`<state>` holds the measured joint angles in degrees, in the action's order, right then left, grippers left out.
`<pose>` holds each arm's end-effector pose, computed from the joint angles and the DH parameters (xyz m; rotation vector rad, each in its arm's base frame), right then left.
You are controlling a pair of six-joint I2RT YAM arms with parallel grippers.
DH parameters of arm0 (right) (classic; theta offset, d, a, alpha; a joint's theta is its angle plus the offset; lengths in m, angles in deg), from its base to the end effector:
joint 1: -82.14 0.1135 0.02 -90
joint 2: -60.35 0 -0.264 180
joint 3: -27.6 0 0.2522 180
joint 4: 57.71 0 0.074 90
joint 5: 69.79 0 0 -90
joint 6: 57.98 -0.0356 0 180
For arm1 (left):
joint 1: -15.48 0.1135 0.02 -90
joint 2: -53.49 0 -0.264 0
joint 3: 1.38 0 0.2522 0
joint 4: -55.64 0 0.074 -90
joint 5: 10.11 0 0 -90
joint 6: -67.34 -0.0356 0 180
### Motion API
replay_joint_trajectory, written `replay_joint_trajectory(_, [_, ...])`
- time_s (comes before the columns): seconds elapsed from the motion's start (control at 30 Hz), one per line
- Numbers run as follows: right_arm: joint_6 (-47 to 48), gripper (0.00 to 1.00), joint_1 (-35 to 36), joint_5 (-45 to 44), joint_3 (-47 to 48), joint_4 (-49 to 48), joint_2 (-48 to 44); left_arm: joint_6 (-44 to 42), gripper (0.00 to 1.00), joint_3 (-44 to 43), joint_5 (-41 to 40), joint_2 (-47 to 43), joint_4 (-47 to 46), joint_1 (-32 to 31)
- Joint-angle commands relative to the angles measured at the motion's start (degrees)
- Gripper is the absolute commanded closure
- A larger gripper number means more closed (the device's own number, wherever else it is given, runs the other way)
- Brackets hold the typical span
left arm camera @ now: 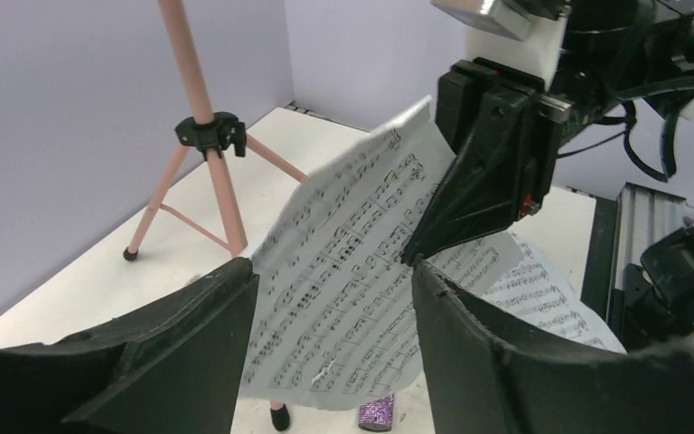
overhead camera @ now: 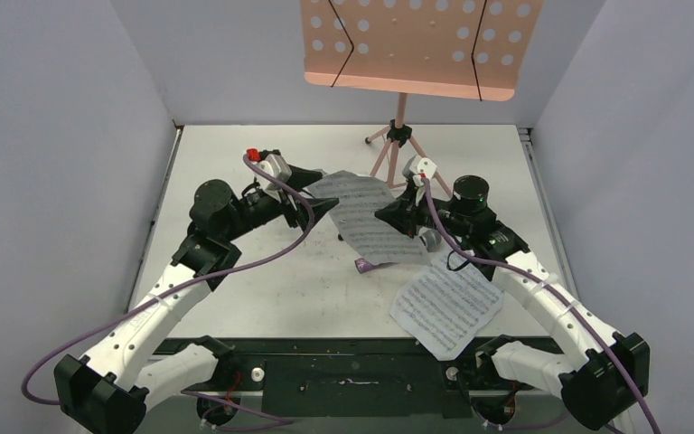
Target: Set up the instrument practice props
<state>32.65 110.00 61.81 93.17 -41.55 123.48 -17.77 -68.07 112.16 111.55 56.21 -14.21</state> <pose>0.2103 0.1379 0.3359 -0.9535 1.5962 0.9871 0.1928 -0.1318 0.3900 0.7764 1.3012 -0.8891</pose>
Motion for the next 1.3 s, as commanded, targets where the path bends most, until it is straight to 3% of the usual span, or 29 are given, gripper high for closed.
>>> replay_joint_trajectory(0.0, [-0.62,0.95,0.13,-1.38,1.61,-3.61,-3.03,-1.96,0.31,-0.42,-6.37,-2.66,-1.94,-0.2])
replay_joint_trajectory(0.17, [-3.62,0.95,-0.59,-2.14,0.16,-5.6,-5.19,-3.59,0.19,0.82,-13.45,-4.28,-0.04,-0.11])
replay_joint_trajectory(0.53, [-5.39,0.95,-2.89,-2.63,1.8,-4.26,-9.21,5.34,0.12,11.09,-19.94,-9.2,-3.47,3.24])
replay_joint_trajectory(0.77, [-7.9,0.95,-3.54,-0.01,5.11,-4.56,-9.23,15.56,0.11,18.46,-12.27,-11.71,-12.69,10.62])
replay_joint_trajectory(0.9, [-10.68,0.95,-3.66,3.41,8.49,-6.38,-7.91,21.21,0.08,22.07,-4.5,-11.9,-23.3,14.44])
replay_joint_trajectory(1.03, [-14.03,0.95,-3.68,6.71,10.96,-8.97,-6.32,25.34,0.07,23.58,1.27,-10.13,-32.42,15.6])
replay_joint_trajectory(1.27, [-16.74,0.95,-3.64,8.42,12.6,-11.57,-5.4,26.44,0.07,21.5,6.1,-7.17,-36.86,15.55])
